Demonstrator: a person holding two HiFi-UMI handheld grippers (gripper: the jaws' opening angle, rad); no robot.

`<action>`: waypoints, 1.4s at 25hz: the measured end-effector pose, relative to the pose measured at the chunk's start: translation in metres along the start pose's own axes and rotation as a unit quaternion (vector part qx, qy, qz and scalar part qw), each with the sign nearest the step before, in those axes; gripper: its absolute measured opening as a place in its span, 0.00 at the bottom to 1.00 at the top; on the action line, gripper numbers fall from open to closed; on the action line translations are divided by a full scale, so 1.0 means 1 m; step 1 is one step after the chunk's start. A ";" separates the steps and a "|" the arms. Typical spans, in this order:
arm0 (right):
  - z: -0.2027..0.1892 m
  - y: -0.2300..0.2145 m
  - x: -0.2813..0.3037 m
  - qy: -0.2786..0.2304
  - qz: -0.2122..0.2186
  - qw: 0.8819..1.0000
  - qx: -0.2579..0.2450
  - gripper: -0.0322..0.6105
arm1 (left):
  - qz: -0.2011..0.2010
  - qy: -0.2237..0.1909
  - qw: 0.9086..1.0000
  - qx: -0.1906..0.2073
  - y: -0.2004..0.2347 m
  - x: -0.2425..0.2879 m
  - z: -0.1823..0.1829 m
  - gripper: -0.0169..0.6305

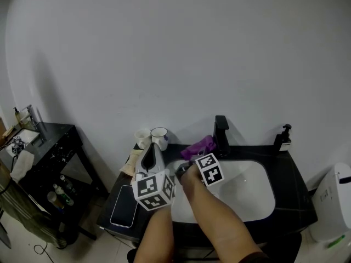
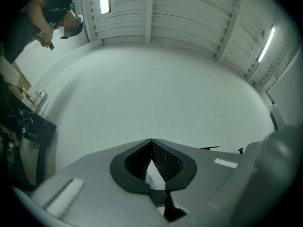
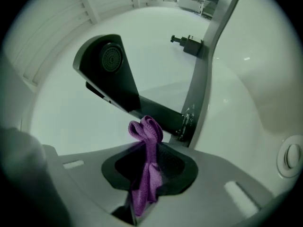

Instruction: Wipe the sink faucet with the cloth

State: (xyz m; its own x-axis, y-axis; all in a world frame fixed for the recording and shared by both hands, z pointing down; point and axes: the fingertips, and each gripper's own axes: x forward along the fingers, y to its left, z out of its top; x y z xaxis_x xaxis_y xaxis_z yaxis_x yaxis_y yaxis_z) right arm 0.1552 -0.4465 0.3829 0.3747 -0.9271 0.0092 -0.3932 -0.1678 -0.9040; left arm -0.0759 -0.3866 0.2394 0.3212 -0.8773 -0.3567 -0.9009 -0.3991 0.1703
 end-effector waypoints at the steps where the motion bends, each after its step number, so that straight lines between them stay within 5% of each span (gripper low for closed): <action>1: 0.000 -0.002 -0.001 0.001 -0.005 1.000 0.000 0.16 | -0.003 0.004 1.000 0.000 -0.002 0.002 -0.003 0.05; 10: -0.013 -0.014 -0.019 0.027 -0.009 0.999 0.042 0.16 | -0.003 0.042 0.998 0.037 -0.006 0.007 -0.024 0.05; 13: -0.016 -0.002 -0.027 0.058 0.025 0.998 0.006 0.16 | 0.002 0.046 0.998 0.047 -0.005 0.007 -0.026 0.05; 16: -0.027 0.024 -0.038 0.099 0.086 0.987 -0.093 0.16 | 0.014 0.042 0.998 0.053 0.000 0.006 -0.024 0.05; 21: -0.035 0.094 -0.074 0.114 0.227 0.921 -0.296 0.16 | 0.019 0.047 0.997 0.059 0.001 0.004 -0.027 0.05; 27: 0.001 0.162 -0.116 0.073 0.312 0.875 -0.364 0.17 | 0.006 0.060 0.995 0.085 -0.005 0.007 -0.036 0.05; 33: 0.064 0.183 -0.153 -0.008 0.367 0.763 -0.532 0.16 | -0.037 0.082 0.990 0.106 -0.031 0.012 -0.051 0.05; 35: 0.093 0.168 -0.153 -0.026 0.353 0.741 -0.571 0.16 | -0.061 0.090 0.988 0.111 -0.048 0.012 -0.056 0.05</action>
State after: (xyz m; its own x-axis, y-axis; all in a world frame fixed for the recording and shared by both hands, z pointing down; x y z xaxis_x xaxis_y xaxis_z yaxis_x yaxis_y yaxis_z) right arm 0.1100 -0.3018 0.1894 -0.2425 -0.9095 -0.3376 -0.9493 0.1506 0.2760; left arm -0.0129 -0.3930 0.2785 0.4595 -0.8677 -0.1896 -0.8880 -0.4535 -0.0762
